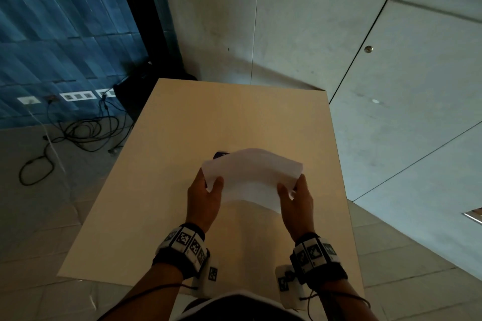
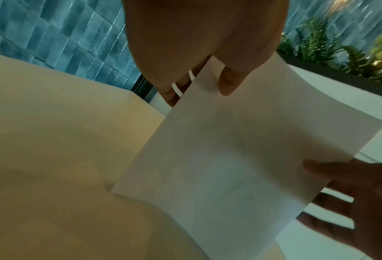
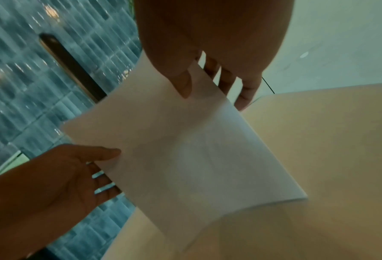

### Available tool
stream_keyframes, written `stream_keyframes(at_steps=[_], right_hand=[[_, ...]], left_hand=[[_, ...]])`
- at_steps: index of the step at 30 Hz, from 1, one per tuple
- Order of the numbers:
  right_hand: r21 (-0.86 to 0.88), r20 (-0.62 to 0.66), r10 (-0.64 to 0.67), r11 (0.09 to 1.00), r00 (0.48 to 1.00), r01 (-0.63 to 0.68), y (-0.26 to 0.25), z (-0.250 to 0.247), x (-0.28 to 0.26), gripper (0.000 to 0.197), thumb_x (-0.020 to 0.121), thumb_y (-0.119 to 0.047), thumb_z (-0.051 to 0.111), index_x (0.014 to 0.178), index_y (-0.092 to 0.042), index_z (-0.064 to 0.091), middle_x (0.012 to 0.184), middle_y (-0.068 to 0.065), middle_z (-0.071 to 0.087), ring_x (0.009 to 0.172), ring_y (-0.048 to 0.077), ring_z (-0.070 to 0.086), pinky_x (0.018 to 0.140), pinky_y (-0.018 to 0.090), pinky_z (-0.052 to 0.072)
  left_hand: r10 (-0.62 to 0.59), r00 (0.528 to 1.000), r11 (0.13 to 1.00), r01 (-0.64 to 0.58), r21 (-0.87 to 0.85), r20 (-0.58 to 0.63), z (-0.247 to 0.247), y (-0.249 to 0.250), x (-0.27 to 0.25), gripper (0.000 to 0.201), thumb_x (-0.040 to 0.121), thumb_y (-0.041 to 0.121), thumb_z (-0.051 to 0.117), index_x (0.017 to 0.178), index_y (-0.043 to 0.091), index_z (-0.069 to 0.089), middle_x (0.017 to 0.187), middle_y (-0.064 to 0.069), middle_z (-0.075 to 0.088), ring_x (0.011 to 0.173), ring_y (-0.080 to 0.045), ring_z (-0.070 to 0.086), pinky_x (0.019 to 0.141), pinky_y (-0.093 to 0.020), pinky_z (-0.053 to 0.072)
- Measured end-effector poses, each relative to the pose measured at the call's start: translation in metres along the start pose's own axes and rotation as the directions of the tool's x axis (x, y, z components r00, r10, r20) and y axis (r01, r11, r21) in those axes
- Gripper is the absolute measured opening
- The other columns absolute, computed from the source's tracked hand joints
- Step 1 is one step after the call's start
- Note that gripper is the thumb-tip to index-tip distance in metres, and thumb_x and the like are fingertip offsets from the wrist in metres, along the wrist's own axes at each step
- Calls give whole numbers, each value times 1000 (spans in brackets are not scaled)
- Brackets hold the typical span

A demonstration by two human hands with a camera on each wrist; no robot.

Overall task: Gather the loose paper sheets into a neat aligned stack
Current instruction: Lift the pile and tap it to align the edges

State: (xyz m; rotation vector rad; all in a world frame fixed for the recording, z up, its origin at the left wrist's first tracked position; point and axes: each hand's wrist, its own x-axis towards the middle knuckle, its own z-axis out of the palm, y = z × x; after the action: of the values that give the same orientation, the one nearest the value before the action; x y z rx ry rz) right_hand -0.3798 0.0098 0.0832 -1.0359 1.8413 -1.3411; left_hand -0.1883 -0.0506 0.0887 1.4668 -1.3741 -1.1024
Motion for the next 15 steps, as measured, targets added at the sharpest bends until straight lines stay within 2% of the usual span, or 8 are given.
stream_keyframes(at_steps=[2,4,6,8,10,12,13,15], right_hand=[[-20,23,60,998,998,-60,9,5,-3,37,96,-10,53,128,-28,46,115,-2,62,106,15,59,96,35,50],[-31,10,80,996,997,-80,13,6,-4,37,98,-7,48,132,-20,49,114,0,63,106,18,60,94,35,51],[-32,-10,77,996,997,-78,10,3,-4,35,99,-7,44,129,-21,55,103,-6,66,95,7,63,83,28,53],[-39,-23,60,997,998,-61,7,-3,-2,34,100,-7,43,125,-22,59,96,-16,65,86,-9,61,73,14,49],[-67,-30,38,997,999,-40,7,-8,-1,32,99,-7,45,124,-21,60,94,-13,65,83,-15,59,67,5,46],[-88,-13,53,995,999,-54,10,-8,-2,33,99,-7,46,126,-20,58,100,-5,66,87,-8,61,72,7,46],[-92,0,77,993,997,-77,12,-7,-3,33,99,-7,47,129,-19,56,105,-4,65,91,-2,61,77,14,47],[-89,20,129,988,991,-126,15,-5,-6,35,98,-5,48,132,-15,52,112,-2,62,102,12,59,85,24,47]], left_hand=[[-34,999,999,33,7,20,3,-2,-2,45,96,19,54,140,18,47,130,-4,60,118,-20,57,101,-43,49],[-25,999,1000,24,13,24,5,0,-2,44,97,18,51,141,20,47,130,-2,59,118,-18,56,102,-39,48],[-2,1000,1000,2,10,9,4,5,-2,41,97,14,51,137,21,50,124,2,60,112,-14,56,96,-31,48],[26,1000,1000,-26,-4,-9,-1,10,-3,39,96,11,53,134,19,53,115,4,61,104,-11,58,88,-22,47],[28,999,999,-29,-18,-20,-3,8,-3,38,94,9,55,131,16,55,110,5,62,99,-8,59,84,-19,48],[-16,1000,1000,16,-7,-6,-3,1,-2,38,94,9,56,132,14,54,113,1,63,102,-13,60,89,-27,51],[-40,999,999,39,22,9,-2,-4,-2,39,94,9,55,132,15,54,116,0,63,104,-16,59,91,-31,51],[-62,998,996,59,72,29,0,-13,-3,40,94,9,53,134,16,52,119,-2,63,109,-20,58,90,-30,49]])
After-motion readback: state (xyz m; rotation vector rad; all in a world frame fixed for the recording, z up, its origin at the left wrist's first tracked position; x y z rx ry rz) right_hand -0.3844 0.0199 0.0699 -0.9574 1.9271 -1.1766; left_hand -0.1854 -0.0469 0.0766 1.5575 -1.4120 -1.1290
